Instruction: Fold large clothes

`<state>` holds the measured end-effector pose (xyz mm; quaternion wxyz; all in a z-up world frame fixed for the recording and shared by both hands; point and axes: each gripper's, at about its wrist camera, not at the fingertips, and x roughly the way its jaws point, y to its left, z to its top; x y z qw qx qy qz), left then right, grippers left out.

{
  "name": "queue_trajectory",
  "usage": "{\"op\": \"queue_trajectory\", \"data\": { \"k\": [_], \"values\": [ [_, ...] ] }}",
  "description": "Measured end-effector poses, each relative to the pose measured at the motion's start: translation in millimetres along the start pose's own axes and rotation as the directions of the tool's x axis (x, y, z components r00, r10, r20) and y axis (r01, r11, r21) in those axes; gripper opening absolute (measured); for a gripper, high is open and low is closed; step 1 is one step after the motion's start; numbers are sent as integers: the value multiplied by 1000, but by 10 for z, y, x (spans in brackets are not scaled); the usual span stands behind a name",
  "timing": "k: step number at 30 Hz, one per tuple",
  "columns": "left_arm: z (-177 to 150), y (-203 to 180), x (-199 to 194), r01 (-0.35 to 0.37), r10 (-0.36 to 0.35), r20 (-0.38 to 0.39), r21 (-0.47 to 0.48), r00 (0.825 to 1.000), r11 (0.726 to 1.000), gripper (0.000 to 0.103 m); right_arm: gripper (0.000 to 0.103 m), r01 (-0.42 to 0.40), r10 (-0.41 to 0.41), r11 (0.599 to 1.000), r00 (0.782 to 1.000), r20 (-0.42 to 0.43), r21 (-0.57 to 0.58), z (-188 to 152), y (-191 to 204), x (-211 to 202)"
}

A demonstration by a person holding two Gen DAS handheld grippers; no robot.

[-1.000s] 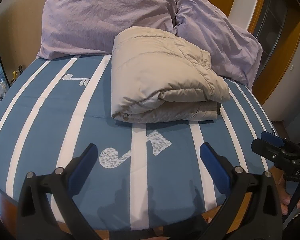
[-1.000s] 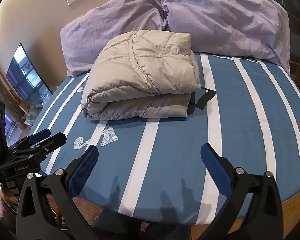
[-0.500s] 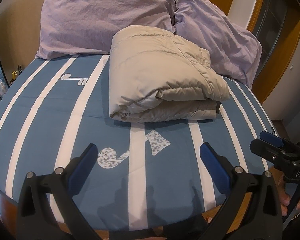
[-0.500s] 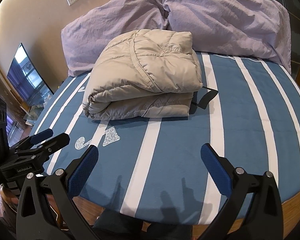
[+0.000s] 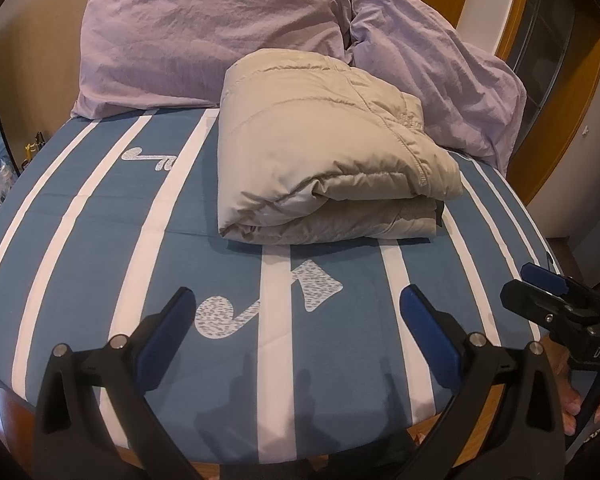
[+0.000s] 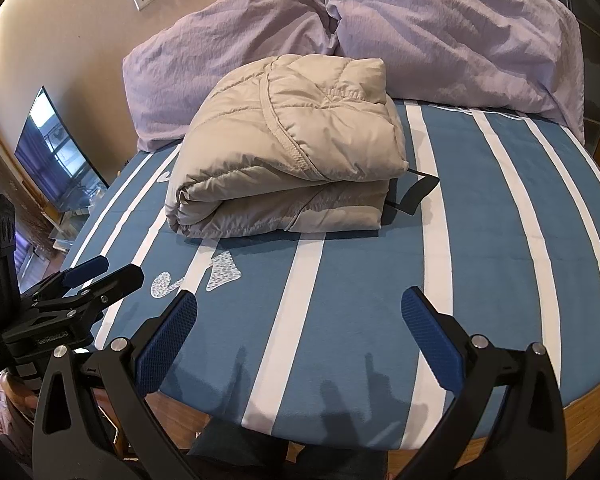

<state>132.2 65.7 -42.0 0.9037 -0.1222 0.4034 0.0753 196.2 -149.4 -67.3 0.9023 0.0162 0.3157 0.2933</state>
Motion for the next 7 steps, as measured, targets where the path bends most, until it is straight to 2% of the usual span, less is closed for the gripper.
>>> {"op": "queue_trajectory", "data": {
  "k": [7],
  "values": [
    [4, -1, -3, 7, -7, 3, 0, 1000, 1000, 101, 102, -2, 2, 1000, 1000, -1, 0, -11, -4, 2]
  ]
}}
